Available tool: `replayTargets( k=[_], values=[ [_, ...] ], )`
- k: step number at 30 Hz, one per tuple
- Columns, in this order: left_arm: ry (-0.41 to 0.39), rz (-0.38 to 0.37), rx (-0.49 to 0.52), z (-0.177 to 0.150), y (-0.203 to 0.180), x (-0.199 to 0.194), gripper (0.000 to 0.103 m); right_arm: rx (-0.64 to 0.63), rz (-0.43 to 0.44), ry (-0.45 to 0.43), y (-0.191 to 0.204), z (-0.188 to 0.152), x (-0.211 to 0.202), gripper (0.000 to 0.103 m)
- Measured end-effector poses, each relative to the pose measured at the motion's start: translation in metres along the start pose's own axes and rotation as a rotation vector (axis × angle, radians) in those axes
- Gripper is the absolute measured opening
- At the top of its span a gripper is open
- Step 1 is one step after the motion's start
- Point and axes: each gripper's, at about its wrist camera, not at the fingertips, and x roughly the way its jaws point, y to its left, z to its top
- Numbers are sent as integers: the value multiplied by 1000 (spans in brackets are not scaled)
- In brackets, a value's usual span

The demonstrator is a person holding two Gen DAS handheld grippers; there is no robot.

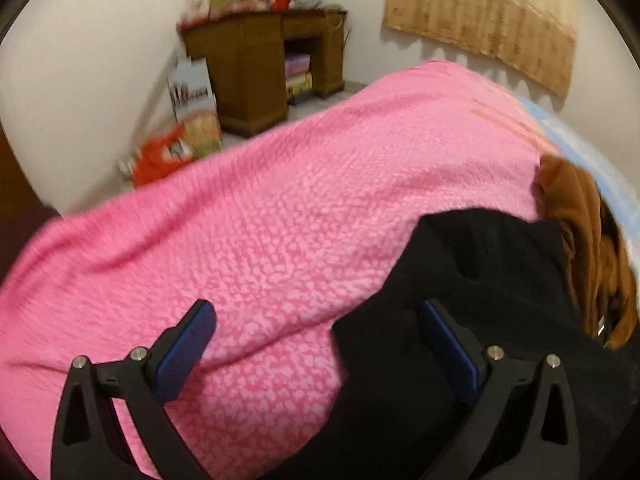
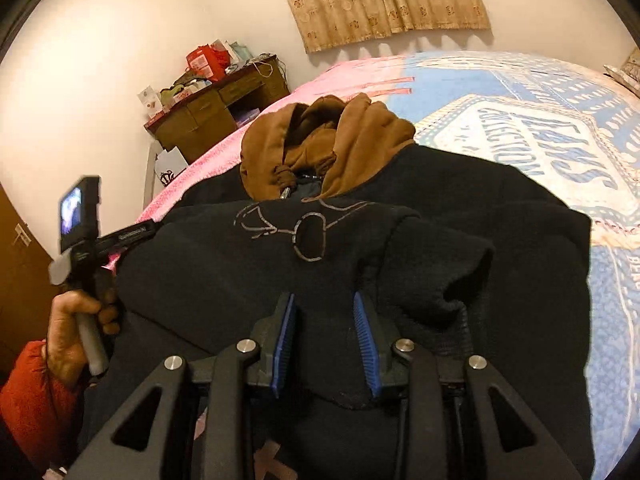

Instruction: Fold large clothes

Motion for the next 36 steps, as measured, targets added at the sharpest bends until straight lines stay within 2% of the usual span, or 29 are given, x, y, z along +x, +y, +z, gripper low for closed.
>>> replayTargets(
  k=[2,4,6,8,9,10,11,13,15,18,20,21,22,25,29,32,36],
  values=[
    [12,-20,-26,-1,5,3,103,41,14,-77,-3,9,-18,32],
    [6,-11,-18,-3,2,0,103,55,-19,-126,-5,19,-27,32],
    [-6,9,-5,-5,-2,-3,103,20,-81,-96,-2,28,-18,32],
    [-6,8,-7,-3,-6,-1,103,-34,-177,23,-2,25,12,32],
    [-5,3,-10,-3,-6,0,103,-42,-195,73,-5,20,27,32],
    [-5,2,-11,-4,-7,0,103,-58,-184,75,-9,12,37,33],
    [-6,2,-11,-2,-6,0,103,-63,-165,32,-11,9,35,33],
    [-11,9,-5,-2,-5,-1,103,-21,-133,33,-17,12,32,33],
    [-14,6,-5,-2,-4,-2,103,-25,-141,28,-14,11,31,33],
    [5,-78,-41,-3,4,-7,103,-23,-183,35,-5,13,22,33],
    [27,-160,-56,-4,18,-21,103,32,-163,5,-2,15,-10,33],
    [21,-199,-47,-6,26,-35,103,51,-115,-40,0,13,-35,33],
    [0,-218,-32,-9,33,-49,103,50,-86,-84,2,9,-64,33],
    [-88,-247,94,-28,57,-103,103,-16,-104,-194,23,-4,-152,36],
    [-175,-275,277,-63,87,-161,103,-26,-137,-318,39,-46,-266,60],
    [-214,-285,387,-91,109,-196,103,-21,-176,-336,46,-82,-321,60],
    [-198,-289,447,-129,134,-219,103,15,-170,-268,48,-128,-357,60]
  ],
)
